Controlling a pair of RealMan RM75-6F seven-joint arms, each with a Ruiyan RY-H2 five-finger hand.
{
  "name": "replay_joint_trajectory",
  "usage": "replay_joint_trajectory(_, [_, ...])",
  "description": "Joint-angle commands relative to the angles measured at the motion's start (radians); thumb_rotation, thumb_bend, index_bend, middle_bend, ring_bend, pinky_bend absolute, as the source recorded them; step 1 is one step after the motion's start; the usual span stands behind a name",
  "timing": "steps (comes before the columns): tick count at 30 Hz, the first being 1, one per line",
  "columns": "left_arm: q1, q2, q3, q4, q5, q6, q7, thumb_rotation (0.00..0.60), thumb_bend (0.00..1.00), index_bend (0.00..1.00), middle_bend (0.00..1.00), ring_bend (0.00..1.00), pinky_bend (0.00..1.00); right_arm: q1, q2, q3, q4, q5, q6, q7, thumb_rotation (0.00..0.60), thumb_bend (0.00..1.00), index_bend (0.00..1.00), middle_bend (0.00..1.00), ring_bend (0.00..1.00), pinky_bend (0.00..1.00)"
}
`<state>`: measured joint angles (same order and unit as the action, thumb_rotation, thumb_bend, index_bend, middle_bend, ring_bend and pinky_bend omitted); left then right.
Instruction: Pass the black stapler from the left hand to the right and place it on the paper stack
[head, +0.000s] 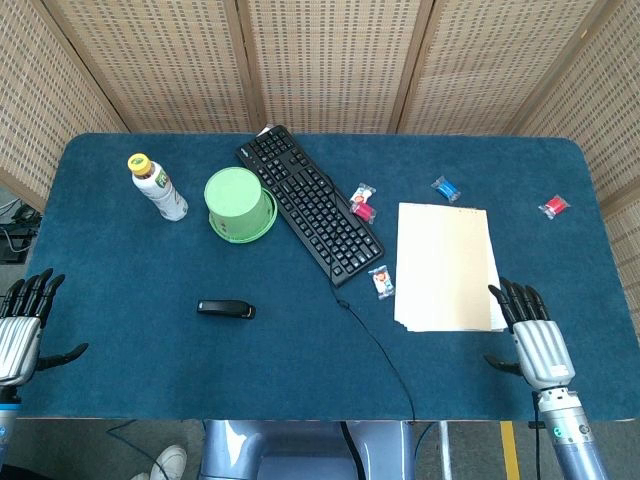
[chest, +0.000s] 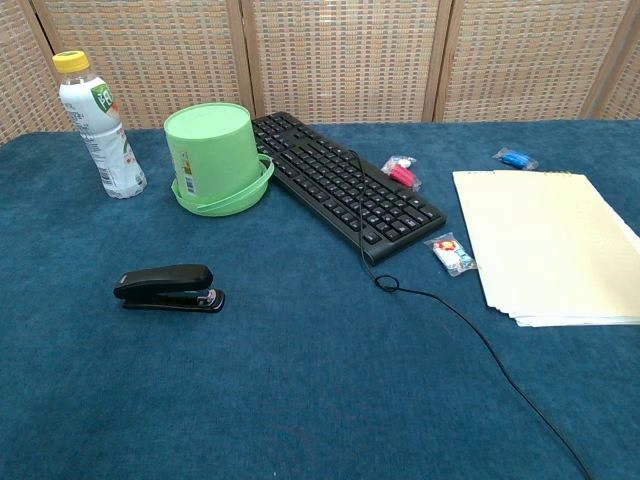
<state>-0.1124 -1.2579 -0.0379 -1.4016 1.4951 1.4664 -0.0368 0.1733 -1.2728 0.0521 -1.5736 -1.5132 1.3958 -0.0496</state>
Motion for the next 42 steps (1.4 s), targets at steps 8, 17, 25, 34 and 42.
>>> replay_joint_trajectory(8, [0.003,0.0,0.0,-0.005,0.004,0.01,0.008,0.6,0.13,0.0,0.0,0.0,0.0,-0.004,0.011,0.002,-0.008,0.006,0.004,0.012,0.6,0.02,0.04,0.0,0.0,0.01])
replay_joint_trajectory(17, [-0.002,0.0,-0.003,-0.001,-0.003,-0.003,0.003,0.6,0.13,0.0,0.0,0.0,0.0,0.0,0.007,0.001,-0.009,0.014,-0.01,0.004,0.6,0.02,0.05,0.0,0.0,0.01])
replay_joint_trajectory(25, [-0.002,0.002,0.0,-0.008,-0.003,-0.007,0.013,0.6,0.13,0.0,0.0,0.0,0.0,-0.001,0.003,-0.001,-0.004,0.013,-0.009,-0.001,0.6,0.02,0.05,0.0,0.0,0.01])
replay_joint_trajectory(34, [-0.005,0.004,0.003,-0.023,0.007,-0.003,0.044,0.6,0.14,0.09,0.0,0.0,0.04,-0.003,0.01,0.002,-0.008,0.015,-0.005,0.011,0.6,0.02,0.06,0.0,0.0,0.01])
replay_joint_trajectory(42, [-0.076,0.032,-0.038,-0.116,-0.003,-0.072,0.125,0.6,0.14,0.22,0.07,0.14,0.25,-0.002,0.017,0.006,-0.009,0.029,-0.015,0.023,0.6,0.02,0.08,0.0,0.0,0.0])
